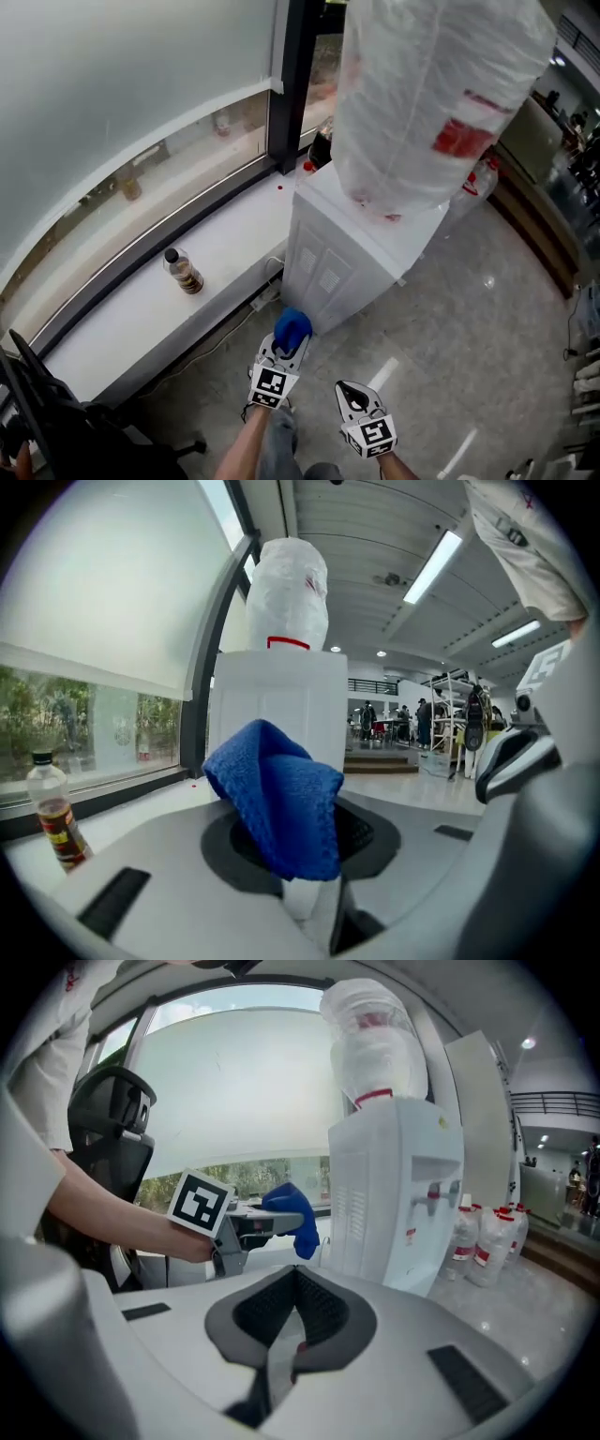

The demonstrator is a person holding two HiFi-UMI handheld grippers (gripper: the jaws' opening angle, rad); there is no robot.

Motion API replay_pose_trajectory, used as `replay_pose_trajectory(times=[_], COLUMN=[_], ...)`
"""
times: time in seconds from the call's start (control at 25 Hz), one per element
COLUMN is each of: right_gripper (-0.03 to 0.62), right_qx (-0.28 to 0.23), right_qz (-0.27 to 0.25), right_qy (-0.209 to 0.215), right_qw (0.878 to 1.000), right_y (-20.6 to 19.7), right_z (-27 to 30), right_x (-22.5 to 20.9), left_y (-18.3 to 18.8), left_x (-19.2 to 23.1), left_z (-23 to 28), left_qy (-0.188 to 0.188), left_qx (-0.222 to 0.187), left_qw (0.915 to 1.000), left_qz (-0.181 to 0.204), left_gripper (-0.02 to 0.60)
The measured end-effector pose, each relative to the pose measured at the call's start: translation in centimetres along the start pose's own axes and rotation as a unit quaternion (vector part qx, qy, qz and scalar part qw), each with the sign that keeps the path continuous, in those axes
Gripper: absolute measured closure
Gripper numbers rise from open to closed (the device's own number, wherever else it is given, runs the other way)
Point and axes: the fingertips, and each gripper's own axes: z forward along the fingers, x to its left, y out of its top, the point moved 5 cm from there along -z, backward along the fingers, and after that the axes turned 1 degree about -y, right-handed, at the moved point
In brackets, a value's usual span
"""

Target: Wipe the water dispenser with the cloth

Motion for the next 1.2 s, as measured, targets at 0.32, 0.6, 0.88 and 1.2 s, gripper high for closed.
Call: replay_pose_trajectory(times=[0.32,0.6,0.88,1.2], right_gripper=[0.579,0.579,0.579,0.58], right_qx=[0.004,-0.029,-0.111,-0.136], right_qz=[-0.003,0.017,0.004,0.001], right_qy=[-0.006,-0.04,-0.082,-0.074], right_qw=[1.0,0.999,0.99,0.988], right_y=[13.1,22.7,29.1,31.8], right_z=[-7.8,-9.9,-12.1,-14.0], right_x=[0.2,-2.3,-6.4,-9.9], left_y=[13.7,24.6,30.2,33.6], left_x=[-2.4,-4.0,-5.9,-7.7], left_z=[-6.2,-9.1,-6.9,-5.8], left_qy=[0.019,0.007,-0.011,0.017], left_qx=[0.005,0.001,-0.016,-0.019], left_qw=[0.9979,0.9969,0.9984,0.999], left_qz=[-0.062,-0.078,-0.054,-0.036], left_gripper=[0.471,0.469,0.469,0.471])
